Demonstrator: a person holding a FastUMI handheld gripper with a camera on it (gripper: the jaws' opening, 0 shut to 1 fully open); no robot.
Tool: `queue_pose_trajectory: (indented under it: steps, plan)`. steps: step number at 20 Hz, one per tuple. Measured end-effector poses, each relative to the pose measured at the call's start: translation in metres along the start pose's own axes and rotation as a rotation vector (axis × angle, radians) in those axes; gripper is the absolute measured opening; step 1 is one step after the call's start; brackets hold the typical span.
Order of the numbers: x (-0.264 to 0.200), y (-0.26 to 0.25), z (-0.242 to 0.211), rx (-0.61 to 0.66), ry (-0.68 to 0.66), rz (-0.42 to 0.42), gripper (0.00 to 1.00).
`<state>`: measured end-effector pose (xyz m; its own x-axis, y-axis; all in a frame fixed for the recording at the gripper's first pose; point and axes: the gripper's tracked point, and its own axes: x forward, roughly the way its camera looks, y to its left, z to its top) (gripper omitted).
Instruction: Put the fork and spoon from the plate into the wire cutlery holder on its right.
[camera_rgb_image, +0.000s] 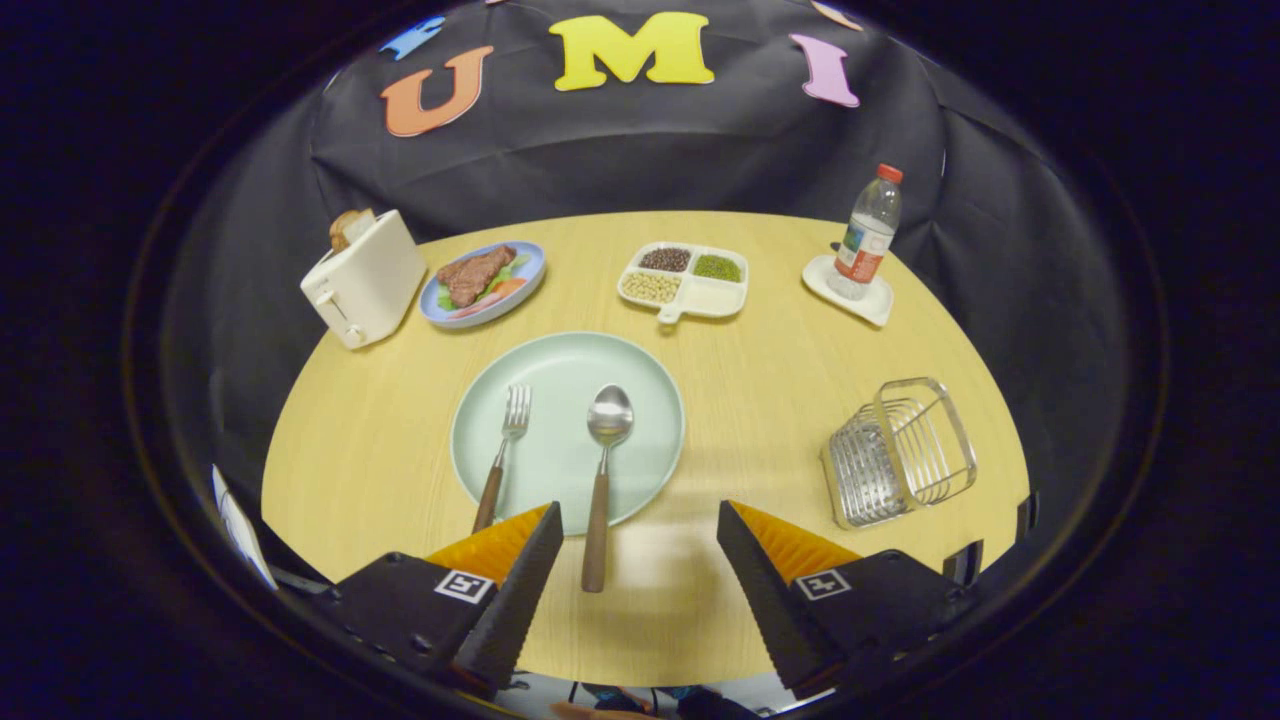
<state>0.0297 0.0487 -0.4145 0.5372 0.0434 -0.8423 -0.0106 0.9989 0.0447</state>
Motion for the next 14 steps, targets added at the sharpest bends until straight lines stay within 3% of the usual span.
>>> queue_pose_trajectory:
  steps: [6,8,9,10,14]
  plan:
    - [0.003,0.009,-0.022,0.002,0.164,0.043,0.92]
    - [0.012,0.005,-0.025,-0.036,0.186,0.023,0.91]
    - [0.015,0.007,-0.027,-0.034,0.205,0.028,0.82]
    - [0.019,0.008,-0.029,-0.025,0.216,0.027,0.79]
    - [0.026,0.014,-0.038,-0.003,0.278,0.033,0.81]
